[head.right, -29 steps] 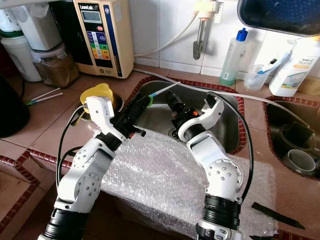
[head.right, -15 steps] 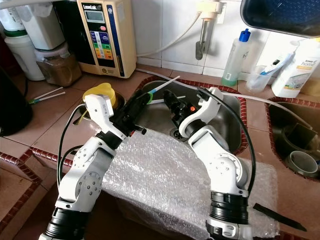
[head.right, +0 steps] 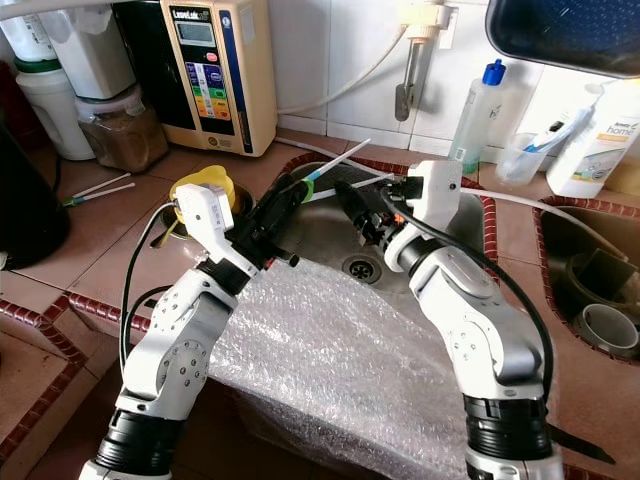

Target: Kitchen organization

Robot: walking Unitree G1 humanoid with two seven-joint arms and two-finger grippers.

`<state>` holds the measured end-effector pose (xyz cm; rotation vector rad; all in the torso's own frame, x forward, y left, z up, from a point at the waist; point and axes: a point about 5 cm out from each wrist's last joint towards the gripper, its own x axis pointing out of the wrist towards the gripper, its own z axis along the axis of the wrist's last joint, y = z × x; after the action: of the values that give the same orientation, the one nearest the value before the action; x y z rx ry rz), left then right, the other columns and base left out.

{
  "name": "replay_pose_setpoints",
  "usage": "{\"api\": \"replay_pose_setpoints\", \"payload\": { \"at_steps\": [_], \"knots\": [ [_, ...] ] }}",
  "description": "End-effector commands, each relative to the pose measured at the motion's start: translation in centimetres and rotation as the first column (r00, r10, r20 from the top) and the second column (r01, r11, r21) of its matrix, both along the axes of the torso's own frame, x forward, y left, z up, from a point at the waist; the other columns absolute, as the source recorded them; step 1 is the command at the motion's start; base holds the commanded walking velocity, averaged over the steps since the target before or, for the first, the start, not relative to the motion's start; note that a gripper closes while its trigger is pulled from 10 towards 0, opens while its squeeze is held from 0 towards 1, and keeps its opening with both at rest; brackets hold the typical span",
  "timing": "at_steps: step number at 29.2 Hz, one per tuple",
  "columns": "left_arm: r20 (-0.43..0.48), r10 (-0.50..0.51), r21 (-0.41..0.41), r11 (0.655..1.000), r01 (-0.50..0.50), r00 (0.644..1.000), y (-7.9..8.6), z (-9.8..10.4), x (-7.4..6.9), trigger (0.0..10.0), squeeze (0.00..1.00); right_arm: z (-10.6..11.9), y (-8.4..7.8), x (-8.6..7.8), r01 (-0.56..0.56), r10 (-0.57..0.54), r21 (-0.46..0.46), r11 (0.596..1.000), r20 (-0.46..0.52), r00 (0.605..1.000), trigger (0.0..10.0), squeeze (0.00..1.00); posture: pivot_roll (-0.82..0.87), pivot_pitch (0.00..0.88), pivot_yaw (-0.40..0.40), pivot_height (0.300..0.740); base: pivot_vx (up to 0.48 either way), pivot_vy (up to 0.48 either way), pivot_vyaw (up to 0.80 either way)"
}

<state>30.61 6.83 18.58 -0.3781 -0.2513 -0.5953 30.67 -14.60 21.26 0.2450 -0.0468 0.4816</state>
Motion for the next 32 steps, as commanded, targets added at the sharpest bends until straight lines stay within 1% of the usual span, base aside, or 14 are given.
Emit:
{"api": "replay_pose_setpoints", "payload": {
  "at_steps": [1, 7, 12, 13, 15, 17, 18, 19, 20, 21, 22, 24, 28, 32],
  "knots": [
    [-0.003, 0.034, 0.013, 0.999, -0.034, 0.999, 0.4, -0.1, 0.2, 0.0, 0.00, 0.6, 0.2, -0.5, -0.019, 0.018, 0.009, 1.000, 0.033, 0.999, 10.0, 1.00, -0.03, 0.000, 0.017, 0.740, 0.000, 0.000, 0.00],
    [-0.006, 0.074, 0.017, 0.997, -0.074, 0.997, 0.9, -0.2, 0.7, 0.0, 0.00, -0.9, -0.8, -1.7, -0.085, 0.083, -0.046, 0.995, -0.030, 0.996, 10.0, 1.00, -0.04, 0.000, 0.014, 0.740, 0.000, 0.000, 0.00],
    [-0.011, 0.082, 0.019, 0.996, -0.082, 0.997, 0.8, -0.3, 0.8, 0.0, 0.00, -1.9, -1.1, -2.4, -0.091, 0.096, -0.271, 0.958, 0.004, 0.995, 10.0, 1.00, -0.04, 0.000, 0.015, 0.740, 0.000, 0.000, 0.00],
    [-0.013, 0.082, 0.019, 0.996, -0.082, 0.997, 0.7, -0.4, 0.9, 0.0, 0.00, -2.0, -1.0, -2.5, -0.092, 0.113, -0.359, 0.929, 0.036, 0.993, 10.0, 1.00, -0.05, 0.000, 0.018, 0.740, 0.000, 0.000, 0.00],
    [-0.026, 0.065, 0.018, 0.998, -0.065, 0.998, 0.2, -0.4, 0.9, 0.0, 0.00, -2.4, -0.4, -2.6, -0.087, 0.175, -0.563, 0.822, 0.104, 0.979, 10.0, 1.00, -0.05, 0.000, 0.022, 0.740, 0.000, 0.000, 0.00],
    [-0.049, 0.034, 0.015, 0.999, -0.034, 0.998, -0.5, -0.4, 1.0, 0.0, 0.00, -2.6, 0.0, -2.5, -0.081, 0.232, -0.657, 0.749, 0.145, 0.962, 10.0, 1.00, -0.05, 0.000, 0.025, 0.740, 0.000, 0.000, 0.00],
    [-0.051, 0.015, 0.015, 1.000, -0.014, 0.999, -0.9, -0.3, 0.9, 0.9, 0.00, -2.6, 0.2, -2.3, -0.075, 0.244, -0.672, 0.736, 0.160, 0.957, 10.0, 0.97, -0.05, 0.000, 0.025, 0.740, 0.000, 0.000, 0.00],
    [-0.056, -0.014, 0.018, 1.000, 0.015, 0.998, -1.5, -0.2, 0.9, 1.3, 0.00, -2.5, 0.4, -2.0, -0.063, 0.257, -0.696, 0.716, 0.178, 0.950, 10.0, 0.78, -0.04, 0.000, 0.024, 0.740, 0.000, 0.000, 0.00],
    [-0.054, -0.044, 0.025, 0.999, 0.045, 0.998, -2.0, -0.1, 0.8, 1.6, 0.00, -2.5, 0.7, -1.7, -0.047, 0.273, -0.721, 0.691, 0.200, 0.941, 10.0, 0.68, -0.04, 0.000, 0.022, 0.740, 0.000, 0.000, 0.00],
    [-0.054, -0.044, 0.025, 0.999, 0.045, 0.998, -2.0, -0.1, 0.8, 1.6, 0.00, -2.5, 0.7, -1.7, -0.047, 0.273, -0.721, 0.691, 0.200, 0.941, 10.0, 0.68, -0.04, 0.000, 0.022, 0.740, 0.000, 0.000, 0.00],
    [-0.064, -0.097, 0.044, 0.994, 0.100, 0.993, -3.0, -0.2, 0.5, 1.8, 0.00, -2.2, 1.2, -1.2, -0.002, 0.301, -0.763, 0.646, 0.252, 0.920, 10.0, 0.33, -0.04, 0.000, 0.020, 0.740, 0.000, 0.000, 0.00],
    [-0.058, -0.138, 0.075, 0.987, 0.142, 0.989, -3.5, -0.3, 0.2, 2.2, 0.00, -1.8, 1.6, -0.6, 0.060, 0.299, -0.783, 0.620, 0.306, 0.904, 10.0, 0.11, -0.03, 0.000, 0.018, 0.740, 0.000, 0.000, 0.00],
    [-0.065, -0.163, 0.082, 0.982, 0.168, 0.984, -3.8, -0.4, -0.1, 2.4, 0.00, -2.0, 2.3, -0.1, 0.069, 0.316, -0.791, 0.609, 0.321, 0.893, 10.0, 0.00, -0.03, 0.000, 0.010, 0.740, 0.000, 0.000, 0.00],
    [-0.059, -0.168, 0.081, 0.982, 0.173, 0.984, -4.0, -0.1, -0.2, 2.5, 0.00, -2.6, 2.3, 0.1, 0.063, 0.281, -0.769, 0.636, 0.307, 0.909, 10.0, 0.00, -0.02, 0.000, 0.009, 0.740, 0.000, 0.000, 0.00]
  ]
}}
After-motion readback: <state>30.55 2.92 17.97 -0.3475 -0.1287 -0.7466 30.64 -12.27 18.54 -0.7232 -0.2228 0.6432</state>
